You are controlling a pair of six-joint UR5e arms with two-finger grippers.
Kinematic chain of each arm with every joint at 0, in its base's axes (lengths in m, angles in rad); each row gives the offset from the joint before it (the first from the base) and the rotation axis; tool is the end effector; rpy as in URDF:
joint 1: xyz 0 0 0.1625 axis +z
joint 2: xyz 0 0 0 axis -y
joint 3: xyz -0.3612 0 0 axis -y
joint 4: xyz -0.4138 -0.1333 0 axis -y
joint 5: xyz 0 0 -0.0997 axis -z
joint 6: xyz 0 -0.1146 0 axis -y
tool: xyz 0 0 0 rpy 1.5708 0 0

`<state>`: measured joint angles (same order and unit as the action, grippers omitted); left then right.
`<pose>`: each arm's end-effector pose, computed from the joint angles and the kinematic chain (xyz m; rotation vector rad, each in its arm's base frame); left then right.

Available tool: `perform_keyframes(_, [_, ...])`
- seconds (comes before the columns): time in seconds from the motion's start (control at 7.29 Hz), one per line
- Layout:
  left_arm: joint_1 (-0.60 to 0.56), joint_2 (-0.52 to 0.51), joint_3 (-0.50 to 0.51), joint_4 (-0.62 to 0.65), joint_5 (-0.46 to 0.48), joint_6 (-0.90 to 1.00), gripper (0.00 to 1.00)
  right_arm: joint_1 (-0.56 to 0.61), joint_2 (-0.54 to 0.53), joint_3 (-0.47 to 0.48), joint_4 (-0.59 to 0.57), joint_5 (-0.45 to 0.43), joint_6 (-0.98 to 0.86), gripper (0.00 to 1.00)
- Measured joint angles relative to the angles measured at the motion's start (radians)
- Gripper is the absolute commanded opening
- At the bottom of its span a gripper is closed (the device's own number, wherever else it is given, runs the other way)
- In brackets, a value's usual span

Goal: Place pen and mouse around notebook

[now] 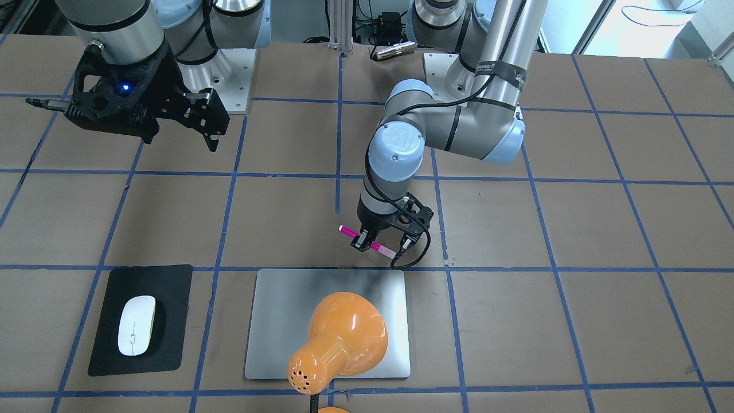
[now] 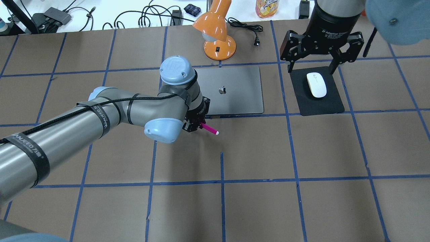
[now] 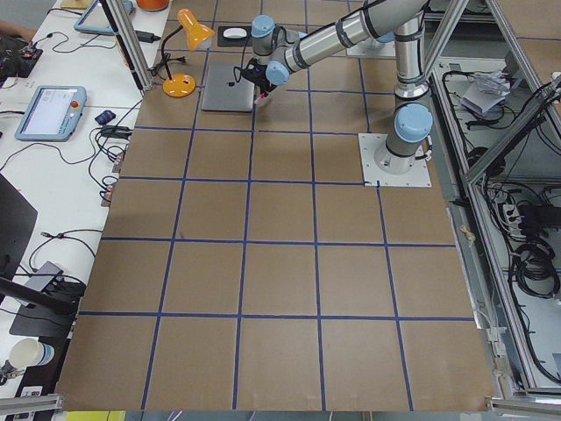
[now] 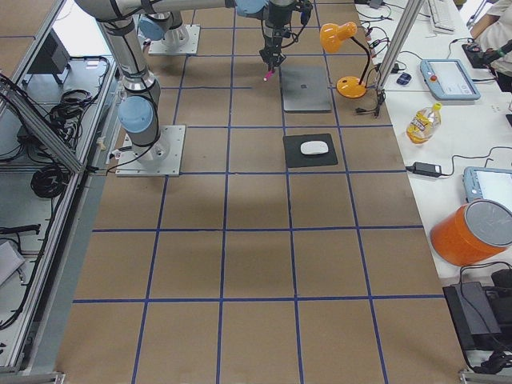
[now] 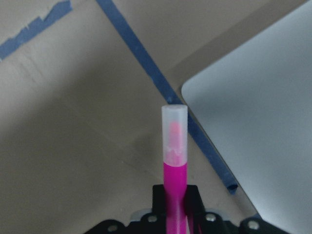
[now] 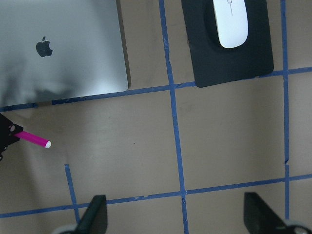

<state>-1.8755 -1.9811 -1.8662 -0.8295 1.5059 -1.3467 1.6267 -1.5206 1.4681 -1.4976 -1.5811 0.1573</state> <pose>-0.3031 -0.4946 0.1146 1.5272 -2.6646 -0.0362 0.1615 -0.5205 0.4283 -0.1584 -3.1250 -0.0305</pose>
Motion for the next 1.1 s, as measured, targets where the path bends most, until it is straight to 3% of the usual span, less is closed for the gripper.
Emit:
perform_keyframes(0.55, [-0.081, -0.046, 0.002, 0.045, -0.002, -0.23, 0.0, -0.001, 0.005, 0.003, -0.08, 0.004, -0.036, 1.0])
perform_keyframes(0.69, [-0.091, -0.048, 0.002, 0.045, -0.002, -0.256, 0.29, -0.001, 0.005, 0.003, -0.082, 0.004, -0.038, 1.0])
perform_keyframes(0.82, [-0.097, -0.048, 0.002, 0.046, -0.001, -0.272, 0.87, -0.001, 0.005, 0.003, -0.081, 0.004, -0.04, 1.0])
perform_keyframes(0.96, [-0.099, -0.046, 0.002, 0.046, 0.001, -0.278, 1.0, -0.001, 0.006, 0.003, -0.079, 0.005, -0.041, 1.0])
perform_keyframes(1.1, [-0.099, -0.042, 0.002, 0.045, 0.003, -0.276, 1.0, -0.001, 0.006, 0.003, -0.077, 0.005, -0.042, 1.0])
